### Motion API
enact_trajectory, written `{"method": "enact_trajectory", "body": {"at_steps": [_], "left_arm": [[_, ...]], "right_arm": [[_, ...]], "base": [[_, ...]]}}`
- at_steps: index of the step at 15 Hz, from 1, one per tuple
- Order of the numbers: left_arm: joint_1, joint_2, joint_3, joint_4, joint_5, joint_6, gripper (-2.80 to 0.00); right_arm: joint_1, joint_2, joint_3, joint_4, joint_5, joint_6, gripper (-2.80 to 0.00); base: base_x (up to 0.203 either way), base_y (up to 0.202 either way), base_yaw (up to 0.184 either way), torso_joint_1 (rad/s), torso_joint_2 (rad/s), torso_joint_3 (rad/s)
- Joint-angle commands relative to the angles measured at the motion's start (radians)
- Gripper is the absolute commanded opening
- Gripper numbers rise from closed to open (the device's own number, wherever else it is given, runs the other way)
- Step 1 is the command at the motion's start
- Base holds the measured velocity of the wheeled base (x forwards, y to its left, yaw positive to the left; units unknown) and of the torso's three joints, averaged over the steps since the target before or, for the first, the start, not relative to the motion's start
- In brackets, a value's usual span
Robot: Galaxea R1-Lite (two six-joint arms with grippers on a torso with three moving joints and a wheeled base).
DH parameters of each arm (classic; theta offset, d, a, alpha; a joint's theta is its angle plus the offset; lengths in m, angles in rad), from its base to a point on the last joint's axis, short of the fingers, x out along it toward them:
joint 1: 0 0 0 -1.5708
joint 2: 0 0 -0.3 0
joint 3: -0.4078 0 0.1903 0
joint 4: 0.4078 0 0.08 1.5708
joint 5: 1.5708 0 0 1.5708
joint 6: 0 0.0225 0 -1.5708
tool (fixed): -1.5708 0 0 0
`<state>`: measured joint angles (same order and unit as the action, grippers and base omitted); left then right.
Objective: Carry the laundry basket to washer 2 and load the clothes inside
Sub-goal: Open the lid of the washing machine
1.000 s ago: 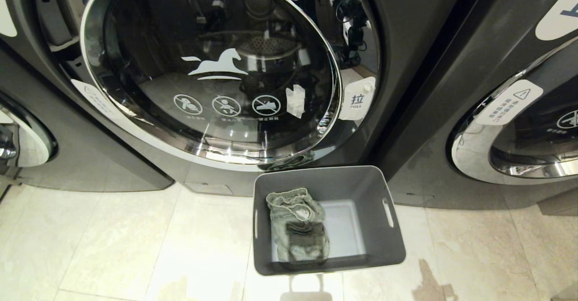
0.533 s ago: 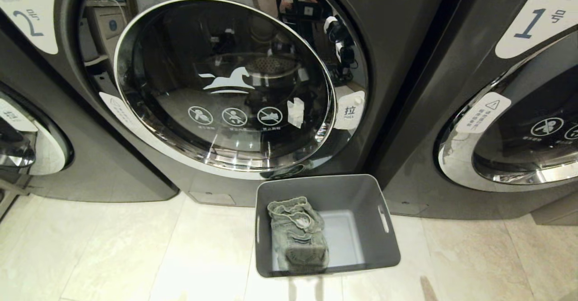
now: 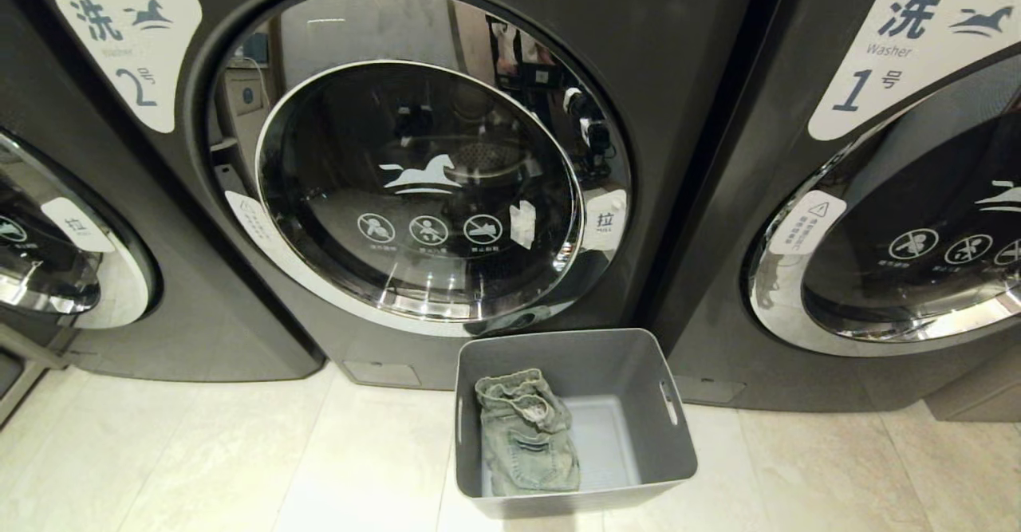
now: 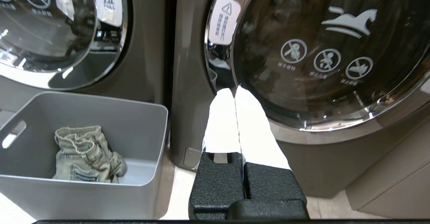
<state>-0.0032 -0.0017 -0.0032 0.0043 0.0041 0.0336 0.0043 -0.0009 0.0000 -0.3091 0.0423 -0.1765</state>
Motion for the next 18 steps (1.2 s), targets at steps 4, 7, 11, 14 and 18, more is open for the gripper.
{"method": "enact_trajectory", "body": {"at_steps": [4, 7, 11, 14, 18], "left_arm": [[0.0, 0.002, 0.0, 0.0, 0.001, 0.0, -2.8], [-0.001, 0.002, 0.0, 0.0, 0.001, 0.0, -2.8], [0.0, 0.002, 0.001, -0.001, 0.001, -0.001, -2.8], [0.0, 0.002, 0.001, -0.001, 0.001, 0.0, -2.8], [-0.001, 0.002, 0.002, -0.001, 0.001, -0.001, -2.8]], "right_arm": [[0.0, 0.001, 0.04, -0.002, 0.001, -0.001, -2.8], [0.0, 0.002, 0.04, -0.002, 0.002, -0.003, -2.8], [0.0, 0.002, 0.04, -0.002, 0.002, -0.003, -2.8], [0.0, 0.002, 0.04, -0.002, 0.002, -0.001, -2.8], [0.0, 0.001, 0.04, -0.001, 0.001, -0.001, -2.8]], "base": [[0.0, 0.0, 0.0, 0.002, 0.0, 0.201], [0.0, 0.0, 0.0, 0.004, 0.0, 0.205], [0.0, 0.0, 0.0, 0.003, 0.0, 0.12], [0.0, 0.0, 0.0, 0.002, 0.0, 0.011], [0.0, 0.0, 0.0, 0.0, 0.0, 0.0]]}}
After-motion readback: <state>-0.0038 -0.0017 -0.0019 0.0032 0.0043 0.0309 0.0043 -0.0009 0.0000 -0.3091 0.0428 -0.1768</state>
